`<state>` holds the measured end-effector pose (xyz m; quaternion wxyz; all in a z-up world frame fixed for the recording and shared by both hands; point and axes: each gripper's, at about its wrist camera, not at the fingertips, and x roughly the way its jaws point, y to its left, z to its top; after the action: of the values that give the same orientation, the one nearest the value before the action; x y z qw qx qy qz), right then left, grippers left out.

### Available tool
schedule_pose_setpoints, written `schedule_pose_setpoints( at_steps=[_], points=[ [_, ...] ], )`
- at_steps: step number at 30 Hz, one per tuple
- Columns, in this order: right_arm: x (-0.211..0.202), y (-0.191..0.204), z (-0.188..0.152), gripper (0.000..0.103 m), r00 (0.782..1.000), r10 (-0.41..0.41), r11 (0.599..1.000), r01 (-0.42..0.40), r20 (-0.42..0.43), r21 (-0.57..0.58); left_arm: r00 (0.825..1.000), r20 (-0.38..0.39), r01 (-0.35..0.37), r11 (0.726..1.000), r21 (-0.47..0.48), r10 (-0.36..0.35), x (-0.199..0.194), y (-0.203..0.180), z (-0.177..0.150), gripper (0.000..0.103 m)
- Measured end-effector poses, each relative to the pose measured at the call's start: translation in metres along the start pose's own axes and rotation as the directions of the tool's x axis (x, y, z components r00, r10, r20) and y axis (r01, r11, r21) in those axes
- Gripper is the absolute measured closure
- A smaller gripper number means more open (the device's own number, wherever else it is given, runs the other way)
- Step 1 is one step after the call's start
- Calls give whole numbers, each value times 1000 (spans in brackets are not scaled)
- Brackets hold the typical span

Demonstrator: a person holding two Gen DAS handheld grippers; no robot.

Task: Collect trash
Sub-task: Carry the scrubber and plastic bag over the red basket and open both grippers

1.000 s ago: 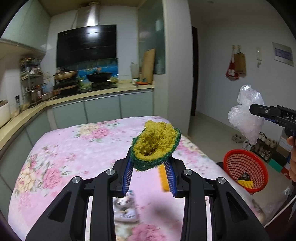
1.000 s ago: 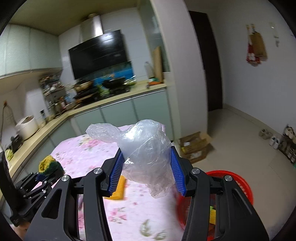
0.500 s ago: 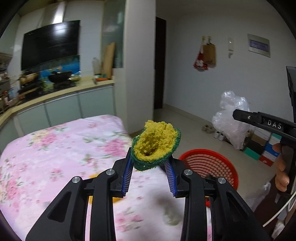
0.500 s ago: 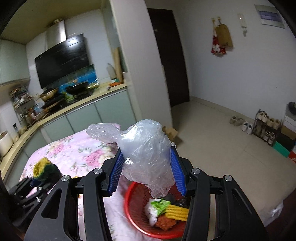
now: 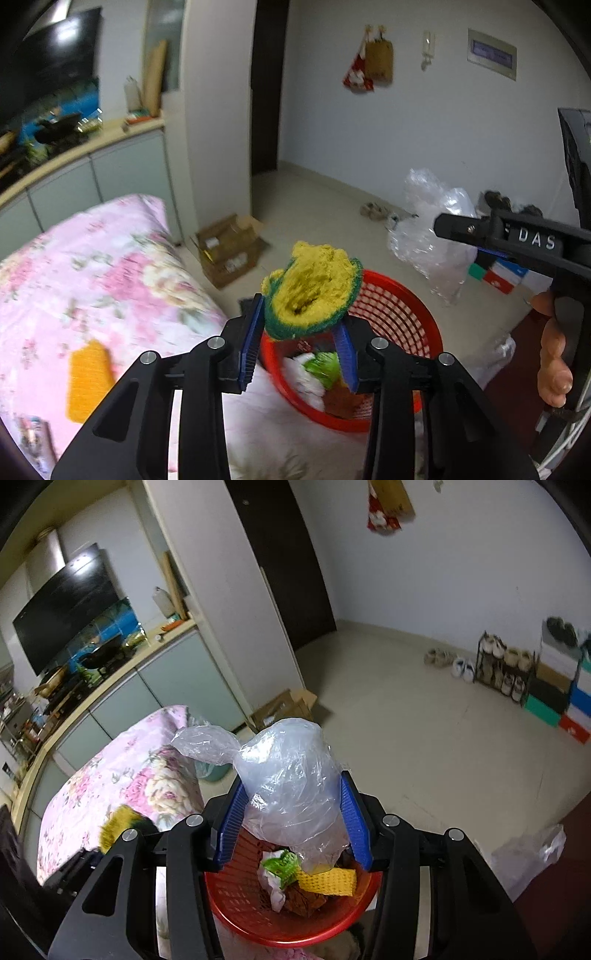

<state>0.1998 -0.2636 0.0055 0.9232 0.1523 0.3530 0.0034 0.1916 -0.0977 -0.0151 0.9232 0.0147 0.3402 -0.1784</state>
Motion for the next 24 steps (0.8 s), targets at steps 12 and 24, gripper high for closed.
schedule_pose_setpoints(
  at_steps=[12,24],
  points=[
    [34,-22,-7,35,993,29,995,-18,-116,100,991,-128,40,999,11,-38,54,-24,-11,42],
    [18,-18,-2,34,995,56,994,-47,-86,103,998,-56,-12,1000,-17,11,13,-3,-8,24]
  ],
)
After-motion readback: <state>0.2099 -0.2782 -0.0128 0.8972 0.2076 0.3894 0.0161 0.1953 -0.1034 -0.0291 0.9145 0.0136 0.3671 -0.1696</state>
